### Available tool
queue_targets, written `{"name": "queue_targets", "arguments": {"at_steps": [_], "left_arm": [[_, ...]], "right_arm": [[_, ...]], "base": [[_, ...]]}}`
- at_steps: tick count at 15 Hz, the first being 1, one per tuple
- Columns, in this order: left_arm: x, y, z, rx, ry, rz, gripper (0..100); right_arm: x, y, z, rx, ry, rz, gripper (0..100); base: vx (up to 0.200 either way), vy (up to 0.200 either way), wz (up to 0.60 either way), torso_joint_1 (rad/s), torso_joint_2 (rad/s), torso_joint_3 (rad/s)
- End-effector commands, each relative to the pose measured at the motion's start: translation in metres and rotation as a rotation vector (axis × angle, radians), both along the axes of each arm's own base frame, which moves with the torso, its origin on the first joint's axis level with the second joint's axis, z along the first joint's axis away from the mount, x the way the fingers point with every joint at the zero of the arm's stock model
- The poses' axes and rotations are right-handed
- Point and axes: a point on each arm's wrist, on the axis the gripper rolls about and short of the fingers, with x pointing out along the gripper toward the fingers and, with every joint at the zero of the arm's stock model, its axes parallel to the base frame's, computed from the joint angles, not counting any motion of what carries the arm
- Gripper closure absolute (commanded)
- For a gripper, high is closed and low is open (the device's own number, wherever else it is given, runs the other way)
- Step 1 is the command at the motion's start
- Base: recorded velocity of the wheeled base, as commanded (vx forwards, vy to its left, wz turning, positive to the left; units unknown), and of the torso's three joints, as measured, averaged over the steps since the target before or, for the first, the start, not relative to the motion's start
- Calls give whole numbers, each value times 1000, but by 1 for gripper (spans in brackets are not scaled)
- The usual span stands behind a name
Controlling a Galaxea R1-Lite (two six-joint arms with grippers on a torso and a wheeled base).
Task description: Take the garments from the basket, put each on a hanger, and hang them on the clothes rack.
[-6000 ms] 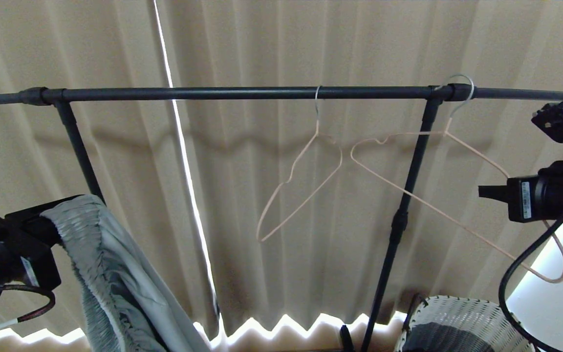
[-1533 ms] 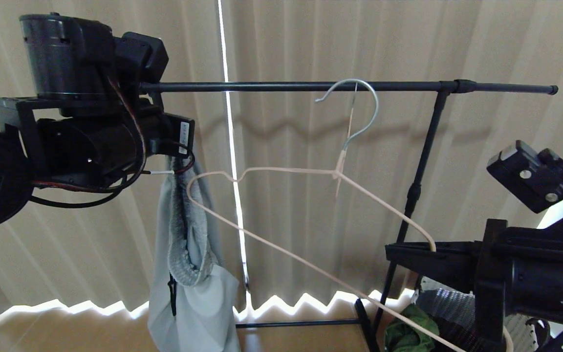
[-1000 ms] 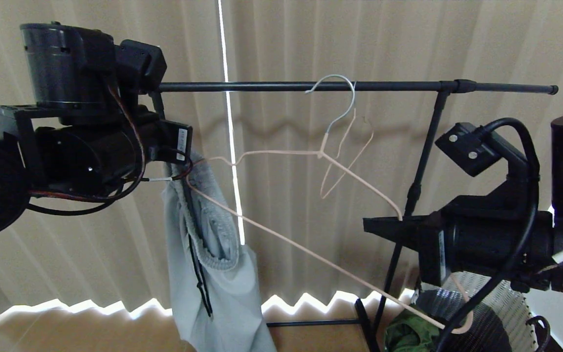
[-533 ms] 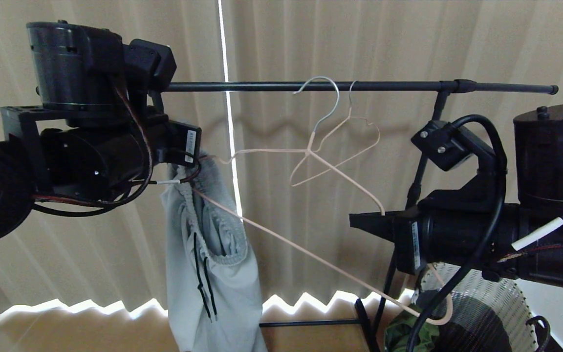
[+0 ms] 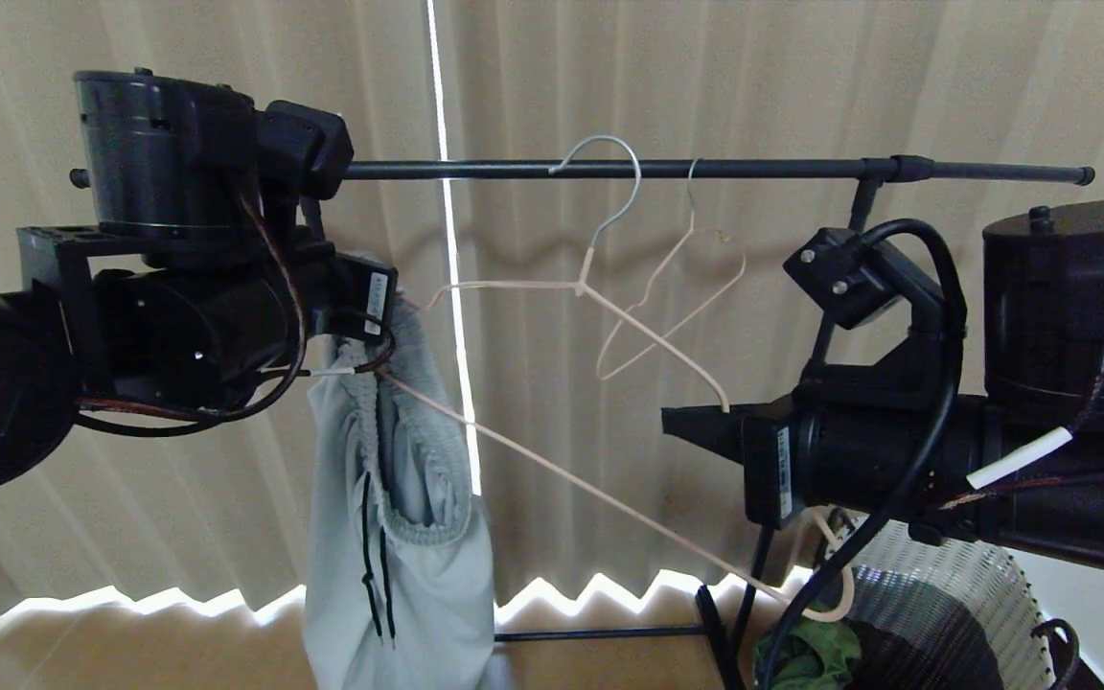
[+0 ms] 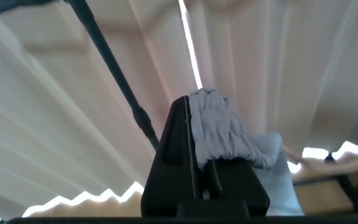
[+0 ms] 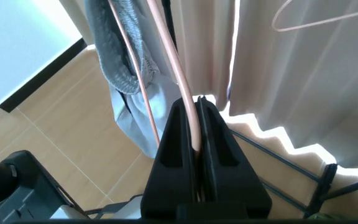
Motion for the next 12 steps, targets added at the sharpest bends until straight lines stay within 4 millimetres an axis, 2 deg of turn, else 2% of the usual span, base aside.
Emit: {"name": "queue_targets", "arguments": {"at_steps": [1, 4, 7, 12], "left_arm": [[-1, 0, -2, 3, 6, -1, 100], [-10, -11, 3, -4, -6, -49, 100], [-20, -24, 4, -13, -11, -103, 100], [-42, -44, 12, -26, -30, -203, 100]], "right_arm": [[3, 3, -3, -5, 5, 0, 100], [15, 15, -13, -31, 32, -2, 100], [22, 22, -15, -35, 37, -1, 100], [25, 25, -16, -37, 39, -1, 100]], "base": [[0, 0, 0, 0, 0, 0], [0, 0, 0, 0, 0, 0], [0, 0, 0, 0, 0, 0], [0, 0, 0, 0, 0, 0]]}}
